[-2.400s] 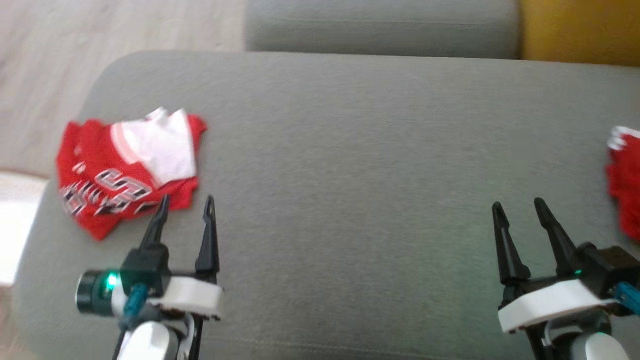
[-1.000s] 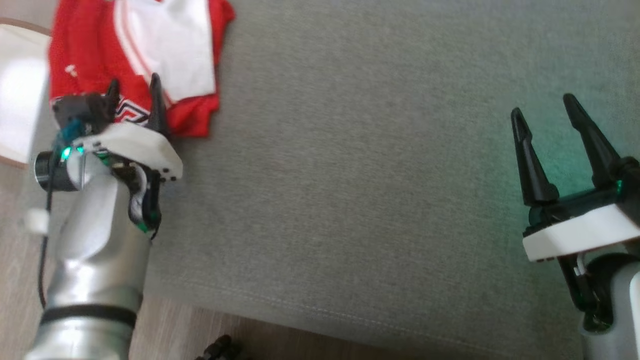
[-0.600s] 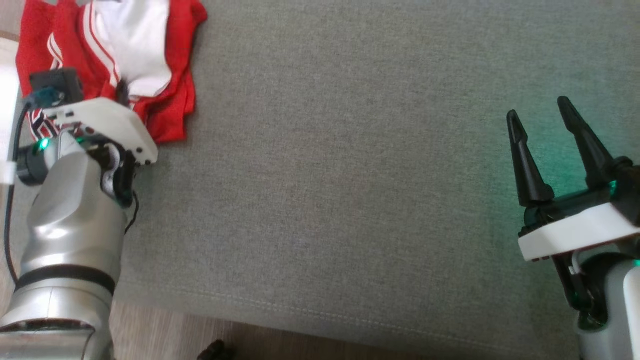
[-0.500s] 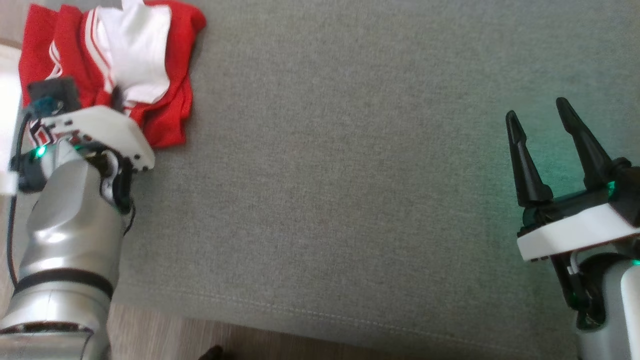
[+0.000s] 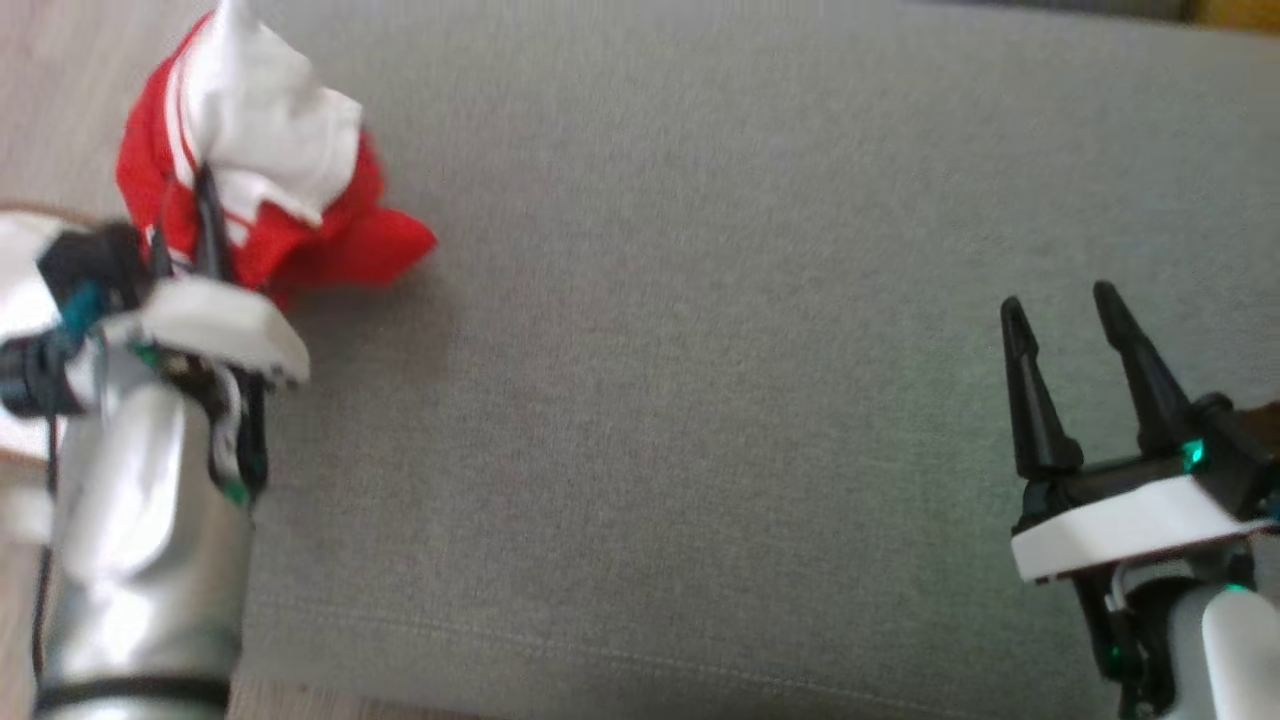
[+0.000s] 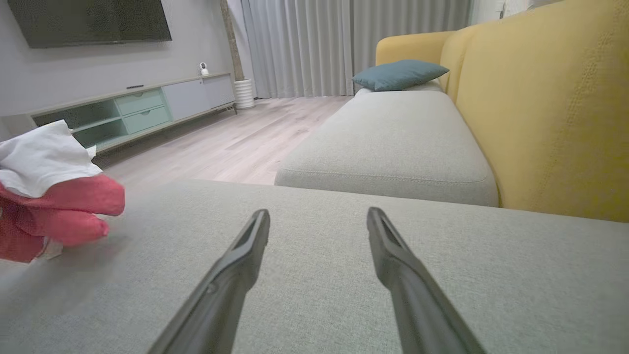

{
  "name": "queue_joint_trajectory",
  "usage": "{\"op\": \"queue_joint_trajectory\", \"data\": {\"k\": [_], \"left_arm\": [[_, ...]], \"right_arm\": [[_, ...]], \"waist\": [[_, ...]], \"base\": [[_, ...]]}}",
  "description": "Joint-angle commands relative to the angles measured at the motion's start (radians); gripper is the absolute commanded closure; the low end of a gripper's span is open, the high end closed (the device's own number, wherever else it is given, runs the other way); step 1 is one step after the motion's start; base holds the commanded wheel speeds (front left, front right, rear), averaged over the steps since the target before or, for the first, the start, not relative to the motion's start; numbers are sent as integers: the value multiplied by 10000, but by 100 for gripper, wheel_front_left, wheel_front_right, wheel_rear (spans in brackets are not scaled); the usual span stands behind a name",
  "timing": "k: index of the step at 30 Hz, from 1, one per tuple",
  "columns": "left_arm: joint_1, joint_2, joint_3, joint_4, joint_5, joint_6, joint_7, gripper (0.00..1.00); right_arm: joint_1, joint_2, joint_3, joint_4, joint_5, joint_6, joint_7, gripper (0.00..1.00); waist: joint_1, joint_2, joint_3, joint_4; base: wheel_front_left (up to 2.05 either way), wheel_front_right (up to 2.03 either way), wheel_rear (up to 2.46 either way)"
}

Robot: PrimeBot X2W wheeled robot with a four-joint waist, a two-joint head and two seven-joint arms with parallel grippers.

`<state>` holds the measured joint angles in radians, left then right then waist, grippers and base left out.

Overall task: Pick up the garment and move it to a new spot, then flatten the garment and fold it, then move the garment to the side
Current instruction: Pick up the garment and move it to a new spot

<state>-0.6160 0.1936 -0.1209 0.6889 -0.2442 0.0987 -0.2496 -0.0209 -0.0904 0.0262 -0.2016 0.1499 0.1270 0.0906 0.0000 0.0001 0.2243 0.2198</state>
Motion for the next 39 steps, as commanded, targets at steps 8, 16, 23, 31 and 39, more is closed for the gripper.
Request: {"op": "queue_joint_trajectory", "data": {"k": [8,16,23,31,39], "left_arm": [[2649,38,-139,-4410,268,444,184,100],[3960,-700,-1390,-6085,264,329,1119,100],[3233,-1186,-2883,-5483,441,-248,1136,100],[2476,-1377,-4097,-4048,362,-713,1054,100],[2150,-1418,-4803,-3830,386,-706,273,0]], "right_arm": [[279,284,279,-279,160,37,-224,0],[164,367,466,-230,228,37,-293,0],[-65,392,646,-64,421,37,-477,0],[-109,399,600,189,744,37,-796,0],[-106,401,505,469,760,37,-925,0]], "waist": [[0,-1,-1086,-854],[0,-1,-834,-2606],[0,-1,-261,-4555],[0,-1,231,-5679],[0,-1,-6,-5204]], "base": [[0,0,0],[0,0,0],[0,0,0],[0,0,0],[0,0,0]]}}
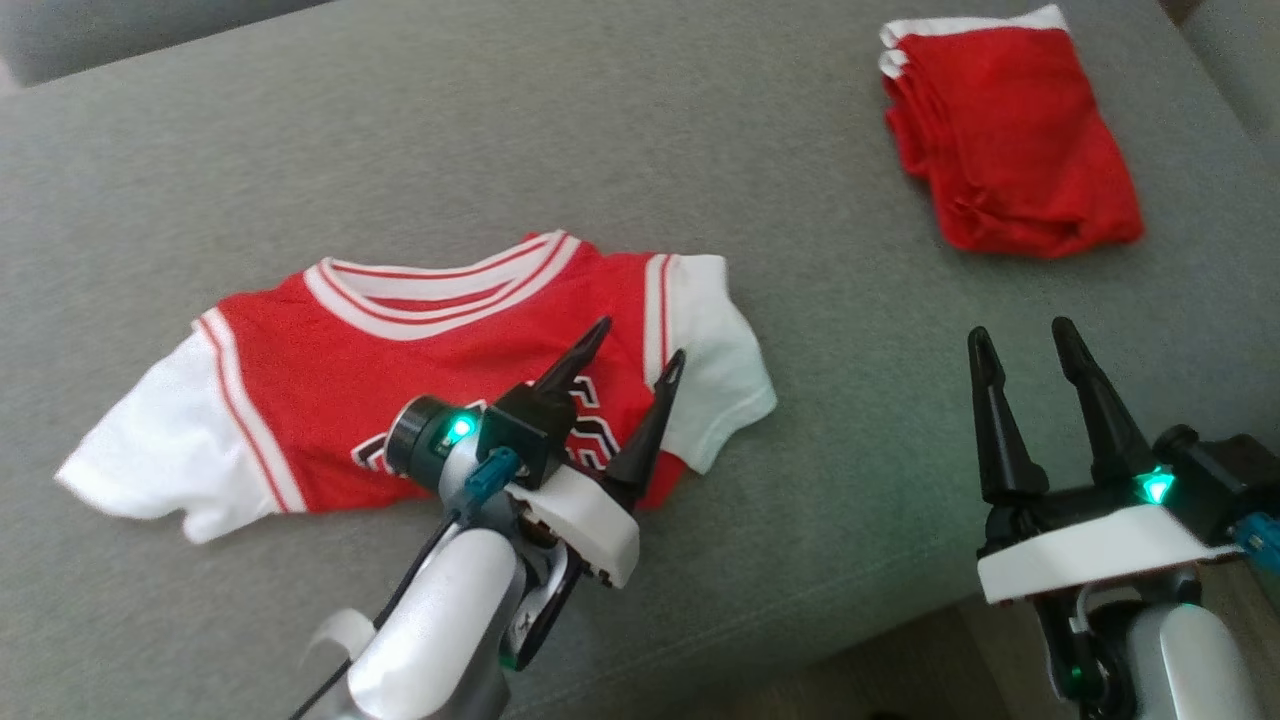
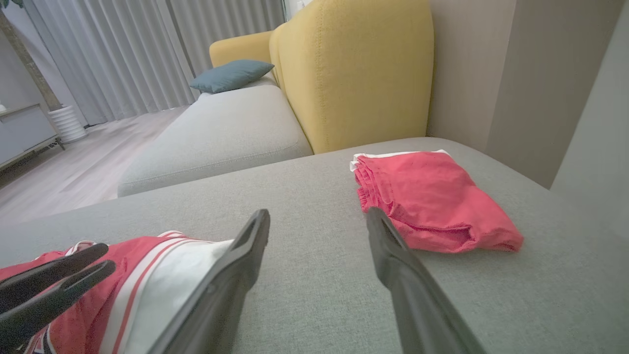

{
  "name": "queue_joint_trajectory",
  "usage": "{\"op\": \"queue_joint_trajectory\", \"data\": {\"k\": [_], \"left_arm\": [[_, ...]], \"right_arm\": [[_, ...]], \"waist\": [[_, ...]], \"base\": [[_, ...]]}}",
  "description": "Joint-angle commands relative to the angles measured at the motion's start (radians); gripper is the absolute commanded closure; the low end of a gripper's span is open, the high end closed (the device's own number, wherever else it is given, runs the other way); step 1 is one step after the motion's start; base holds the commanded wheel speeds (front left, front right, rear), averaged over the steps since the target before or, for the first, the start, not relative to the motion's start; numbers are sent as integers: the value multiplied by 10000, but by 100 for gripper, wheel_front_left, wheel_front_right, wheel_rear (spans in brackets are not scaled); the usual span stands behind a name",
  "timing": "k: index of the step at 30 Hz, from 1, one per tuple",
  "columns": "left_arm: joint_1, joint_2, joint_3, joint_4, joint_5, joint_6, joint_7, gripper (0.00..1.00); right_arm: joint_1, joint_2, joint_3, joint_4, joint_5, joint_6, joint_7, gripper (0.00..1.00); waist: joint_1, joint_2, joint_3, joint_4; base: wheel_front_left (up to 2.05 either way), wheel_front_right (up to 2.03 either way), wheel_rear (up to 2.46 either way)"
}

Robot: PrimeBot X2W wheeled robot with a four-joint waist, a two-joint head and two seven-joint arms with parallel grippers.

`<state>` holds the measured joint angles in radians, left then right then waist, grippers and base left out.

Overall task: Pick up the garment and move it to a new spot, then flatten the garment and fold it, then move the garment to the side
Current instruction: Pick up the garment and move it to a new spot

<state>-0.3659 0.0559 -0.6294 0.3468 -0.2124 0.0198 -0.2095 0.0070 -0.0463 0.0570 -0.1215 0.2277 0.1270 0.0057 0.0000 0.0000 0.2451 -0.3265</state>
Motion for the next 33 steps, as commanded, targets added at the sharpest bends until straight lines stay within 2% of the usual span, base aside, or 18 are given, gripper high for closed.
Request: {"op": "queue_joint_trajectory", "data": {"k": [1,2,8,14,17,23,28,33], "left_arm": [[-336,-42,289,-522,86,139,-210,0],[-336,-42,289,-522,86,139,-210,0],[-67,294,877,-1262,126,702,-449,0],[399,978,2309,-1704,-247,1504,-504,0],[729,1330,2932,-1927,-399,1762,-514,0],[1734,1883,3767,-2396,-663,1973,-520,0],[2413,2065,3669,-2772,-637,1888,-521,0],[3018,2175,3542,-3185,-531,2046,-394,0]], "right_arm": [[-369,-40,169,-327,-39,37,-65,0],[-369,-40,169,-327,-39,37,-65,0],[-247,-40,41,-369,-253,37,115,0],[-192,-40,-3,-454,-444,37,325,0],[-164,-40,-32,-443,-512,37,410,0],[-84,-40,-46,-325,-634,37,529,0],[120,-60,-30,-242,-679,37,622,0],[408,-68,-45,-169,-693,37,730,0]], "waist": [[0,0,-308,417],[0,0,-308,417],[0,0,-739,1438],[0,0,-940,2365],[0,0,-1014,2720],[0,0,-1240,3102],[0,0,-1496,3100],[0,0,-1830,3023]], "base": [[0,0,0],[0,0,0],[0,0,0],[0,0,0],[0,0,0],[0,0,0],[0,0,0],[0,0,0]]}}
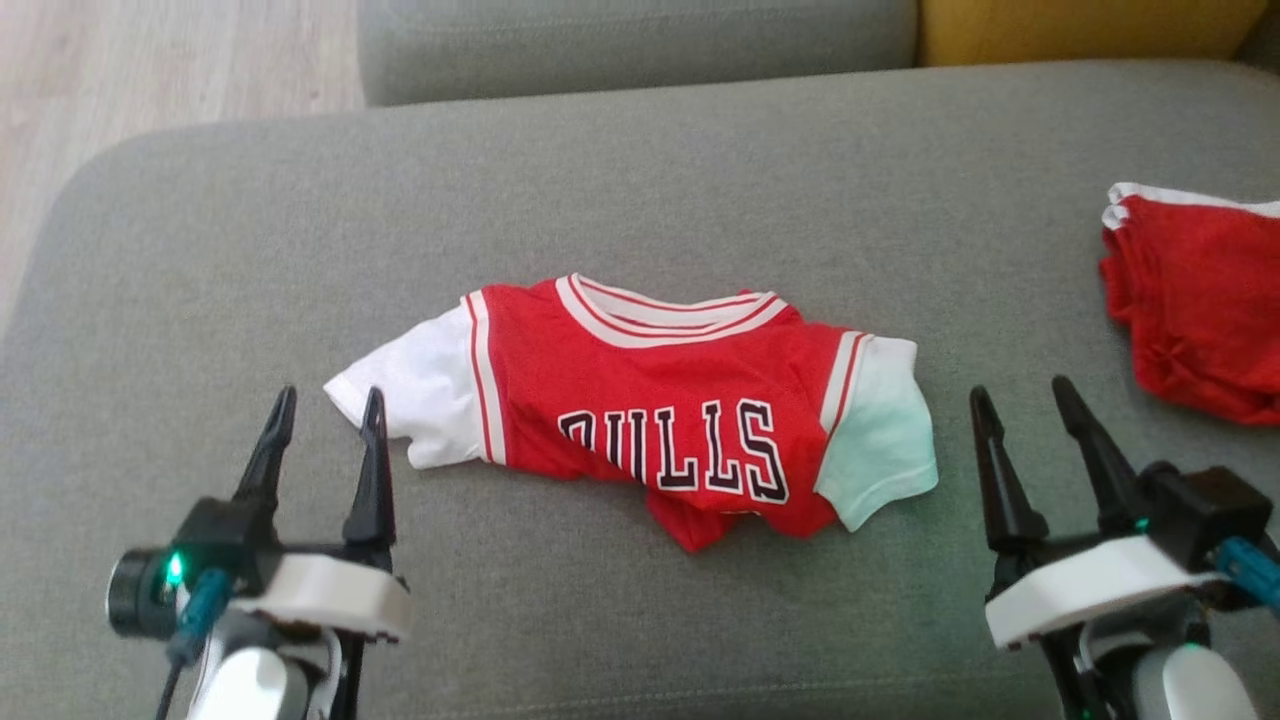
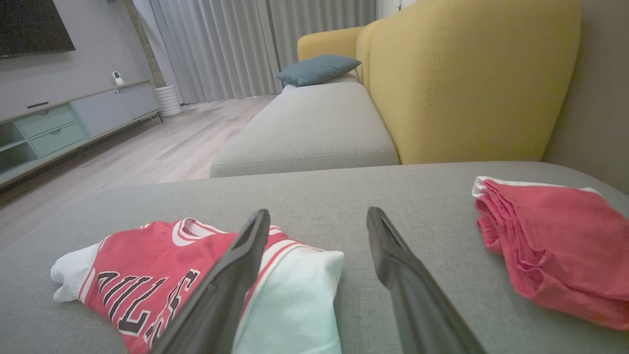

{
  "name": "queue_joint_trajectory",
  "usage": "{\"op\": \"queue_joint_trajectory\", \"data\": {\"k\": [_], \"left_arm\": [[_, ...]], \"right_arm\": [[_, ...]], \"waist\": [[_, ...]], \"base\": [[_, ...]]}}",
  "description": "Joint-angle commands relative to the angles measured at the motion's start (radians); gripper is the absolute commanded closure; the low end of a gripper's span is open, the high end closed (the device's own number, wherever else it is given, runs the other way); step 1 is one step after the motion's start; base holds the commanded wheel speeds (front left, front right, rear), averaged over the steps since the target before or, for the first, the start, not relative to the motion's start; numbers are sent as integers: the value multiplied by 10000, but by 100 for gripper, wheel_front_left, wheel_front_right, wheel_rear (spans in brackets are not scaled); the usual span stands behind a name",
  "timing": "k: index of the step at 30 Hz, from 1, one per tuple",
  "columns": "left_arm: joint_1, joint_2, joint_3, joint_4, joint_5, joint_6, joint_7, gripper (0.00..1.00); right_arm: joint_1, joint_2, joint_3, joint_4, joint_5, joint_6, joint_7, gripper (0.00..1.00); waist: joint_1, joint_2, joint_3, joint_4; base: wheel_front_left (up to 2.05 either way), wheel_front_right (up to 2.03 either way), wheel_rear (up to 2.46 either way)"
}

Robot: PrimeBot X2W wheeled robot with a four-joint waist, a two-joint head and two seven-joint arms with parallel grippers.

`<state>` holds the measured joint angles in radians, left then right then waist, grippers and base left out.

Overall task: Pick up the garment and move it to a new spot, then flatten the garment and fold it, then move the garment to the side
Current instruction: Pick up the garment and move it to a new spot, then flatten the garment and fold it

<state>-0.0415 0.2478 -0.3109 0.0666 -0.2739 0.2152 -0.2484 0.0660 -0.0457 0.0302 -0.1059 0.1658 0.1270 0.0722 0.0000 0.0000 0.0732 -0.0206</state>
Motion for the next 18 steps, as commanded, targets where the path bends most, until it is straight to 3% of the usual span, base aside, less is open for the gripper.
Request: {"op": "queue_joint_trajectory", "data": {"k": [1,18], "left_arm": [[-113,269,338,-453,99,131,20,0],[591,371,185,-963,66,398,311,0]], "right_arm": [[-129,-73,213,-317,-75,37,79,0],[293,-57,153,-549,-58,37,288,0]], "waist": [[0,0,-177,-50],[0,0,-472,-115]], "base": [[0,0,0],[0,0,0]]}}
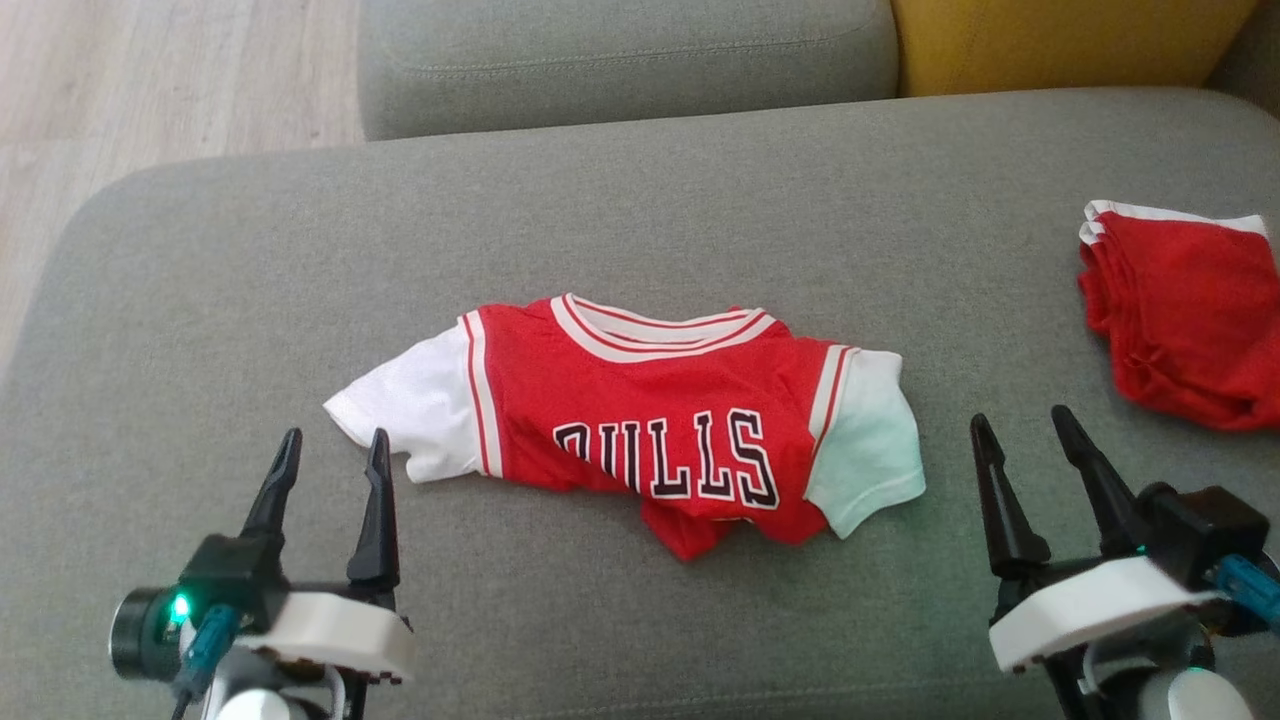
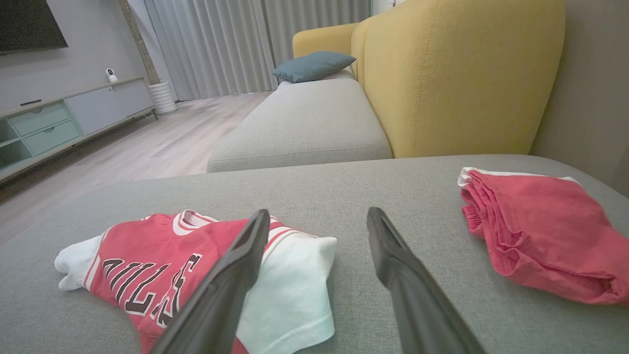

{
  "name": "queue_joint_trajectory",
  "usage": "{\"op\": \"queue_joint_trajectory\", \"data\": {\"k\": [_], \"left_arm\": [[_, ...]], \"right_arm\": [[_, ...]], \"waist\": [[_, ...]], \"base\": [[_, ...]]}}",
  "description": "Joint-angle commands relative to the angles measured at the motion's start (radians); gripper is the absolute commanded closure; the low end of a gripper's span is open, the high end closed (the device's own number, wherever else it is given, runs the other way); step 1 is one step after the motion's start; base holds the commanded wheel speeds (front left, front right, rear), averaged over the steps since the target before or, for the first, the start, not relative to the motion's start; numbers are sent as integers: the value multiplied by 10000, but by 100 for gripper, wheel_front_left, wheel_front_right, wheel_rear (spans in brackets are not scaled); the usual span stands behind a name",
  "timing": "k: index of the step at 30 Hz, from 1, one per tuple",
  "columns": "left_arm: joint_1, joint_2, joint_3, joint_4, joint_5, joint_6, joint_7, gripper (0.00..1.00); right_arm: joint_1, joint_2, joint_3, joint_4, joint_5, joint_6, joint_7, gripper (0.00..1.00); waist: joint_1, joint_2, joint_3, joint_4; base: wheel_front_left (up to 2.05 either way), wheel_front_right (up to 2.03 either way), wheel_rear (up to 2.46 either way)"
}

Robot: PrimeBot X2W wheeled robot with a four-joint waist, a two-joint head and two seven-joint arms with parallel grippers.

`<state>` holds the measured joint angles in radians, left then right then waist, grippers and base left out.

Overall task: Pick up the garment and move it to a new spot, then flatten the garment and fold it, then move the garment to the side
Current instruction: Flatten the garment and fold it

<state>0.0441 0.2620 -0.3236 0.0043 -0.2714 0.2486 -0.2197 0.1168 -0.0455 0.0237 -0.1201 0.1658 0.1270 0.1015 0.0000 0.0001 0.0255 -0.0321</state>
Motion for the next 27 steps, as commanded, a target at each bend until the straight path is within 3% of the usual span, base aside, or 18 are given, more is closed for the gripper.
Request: {"op": "queue_joint_trajectory", "data": {"k": [1,17,27], "left_arm": [[-262,233,307,-347,37,71,28,0],[-431,262,160,-310,11,81,35,0],[-2147,-128,-732,1225,-378,-959,1496,0]], "right_arm": [[-216,-58,219,-418,-54,37,-4,0],[-315,-50,193,-446,8,37,-23,0],[-775,-48,317,-464,59,37,-83,0]], "waist": [[0,-1,11,-5],[0,-1,229,-3],[0,-1,1102,-127]], "base": [[0,0,0],[0,0,0],[0,0,0]]}}
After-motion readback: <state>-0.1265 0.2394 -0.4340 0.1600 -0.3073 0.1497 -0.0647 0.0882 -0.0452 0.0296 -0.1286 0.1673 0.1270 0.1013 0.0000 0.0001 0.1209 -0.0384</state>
